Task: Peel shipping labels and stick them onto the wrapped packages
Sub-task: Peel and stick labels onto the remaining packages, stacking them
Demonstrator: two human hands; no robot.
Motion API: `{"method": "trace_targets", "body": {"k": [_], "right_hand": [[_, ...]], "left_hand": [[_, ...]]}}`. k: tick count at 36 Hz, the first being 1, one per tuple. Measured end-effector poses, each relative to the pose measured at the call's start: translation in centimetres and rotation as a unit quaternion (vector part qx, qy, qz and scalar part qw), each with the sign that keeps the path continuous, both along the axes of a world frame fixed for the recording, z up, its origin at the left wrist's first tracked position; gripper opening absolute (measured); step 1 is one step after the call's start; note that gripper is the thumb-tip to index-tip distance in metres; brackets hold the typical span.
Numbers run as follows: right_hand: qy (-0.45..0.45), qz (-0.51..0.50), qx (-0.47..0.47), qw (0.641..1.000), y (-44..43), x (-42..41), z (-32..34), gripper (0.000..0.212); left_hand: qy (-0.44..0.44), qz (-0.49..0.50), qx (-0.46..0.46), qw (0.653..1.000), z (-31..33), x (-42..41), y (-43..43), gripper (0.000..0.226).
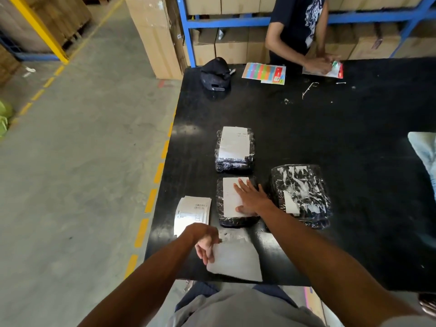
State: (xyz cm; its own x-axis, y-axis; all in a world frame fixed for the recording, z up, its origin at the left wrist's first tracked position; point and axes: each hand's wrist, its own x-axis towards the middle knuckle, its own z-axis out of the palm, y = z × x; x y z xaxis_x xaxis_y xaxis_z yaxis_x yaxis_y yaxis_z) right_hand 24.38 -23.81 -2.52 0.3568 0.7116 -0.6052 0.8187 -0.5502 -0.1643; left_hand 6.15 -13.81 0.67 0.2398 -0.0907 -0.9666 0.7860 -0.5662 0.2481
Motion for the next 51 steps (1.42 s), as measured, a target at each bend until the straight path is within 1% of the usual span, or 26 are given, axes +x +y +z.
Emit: {"method": "trace_targets", "body": {"k": [2,6,9,12,13,16,19,22,23,24,26,29,31,32,36,44,48,51], "right_hand": [[0.006,-0.006,0.004,1.0,0.1,-0.1,0.2,0.093],[0.025,-0.037,0.023,0.999,-0.2,-0.4,0.2,0.087],[0.039,-0.056,0.031,0.997,-0.4,-0.4,0.2,0.085],[0.063,-0.092,0.045,0.993,-0.4,-0.5,0.1,0.081],[0.074,-0.113,0.055,0.989,-0.4,-0.6,0.0,0.08],[0.092,-0.195,0.099,0.971,-0.2,-1.0,-0.3,0.077],[0.1,-0.272,0.136,0.947,-0.1,-1.2,-0.7,0.078],[0.122,-0.338,0.147,0.922,-0.3,-1.4,-0.8,0.082],[0.136,-0.358,0.145,0.912,-0.4,-1.3,-0.8,0.082],[0.147,-0.374,0.143,0.904,-0.5,-1.3,-0.7,0.083],[0.167,-0.395,0.134,0.893,-0.7,-1.2,-0.9,0.085],[0.187,-0.428,0.129,0.875,-0.9,-1.0,-1.3,0.089],[0.187,-0.439,0.124,0.87,-0.7,-0.8,-1.2,0.091],[0.187,-0.442,0.123,0.869,-0.6,-0.8,-1.1,0.092],[0.174,-0.453,0.135,0.864,-0.1,-0.9,-0.3,0.091],[0.131,-0.438,0.143,0.878,0.5,-1.5,2.5,0.09],[0.091,-0.416,0.145,0.893,0.3,-1.0,4.5,0.086],[0.075,-0.402,0.168,0.897,0.3,-0.1,5.8,0.083]], "left_hand": [[-0.031,-0.008,0.021,0.999,0.3,0.1,0.0,0.042],[-0.108,0.021,0.093,0.99,0.5,0.2,-0.5,0.053],[-0.163,-0.001,0.145,0.976,0.2,0.4,-0.8,0.057],[-0.192,-0.024,0.183,0.964,-0.8,0.5,-0.8,0.064],[-0.194,-0.026,0.184,0.963,-0.8,0.6,-0.8,0.062],[-0.201,-0.02,0.188,0.961,-1.2,1.2,-0.4,0.043],[-0.231,0.028,0.194,0.953,-1.2,2.4,0.1,0.027],[-0.279,0.103,0.232,0.926,-0.9,3.8,0.6,0.012],[-0.288,0.13,0.245,0.916,-0.9,4.1,0.8,0.014],[-0.294,0.157,0.252,0.909,-1.0,4.5,0.9,0.022],[-0.294,0.201,0.247,0.901,-1.7,5.0,1.4,0.038],[-0.274,0.252,0.21,0.904,-2.6,5.1,1.7,0.049],[-0.268,0.276,0.176,0.906,-2.8,5.3,1.6,0.054],[-0.269,0.281,0.163,0.907,-2.8,5.4,1.6,0.054],[-0.288,0.274,0.141,0.907,-1.9,6.0,1.5,0.037],[-0.326,0.282,0.109,0.896,-0.8,5.0,4.0,0.048],[-0.34,0.287,0.109,0.889,0.3,4.9,5.1,0.036],[-0.37,0.299,0.11,0.873,2.1,5.3,5.7,0.037]]}}
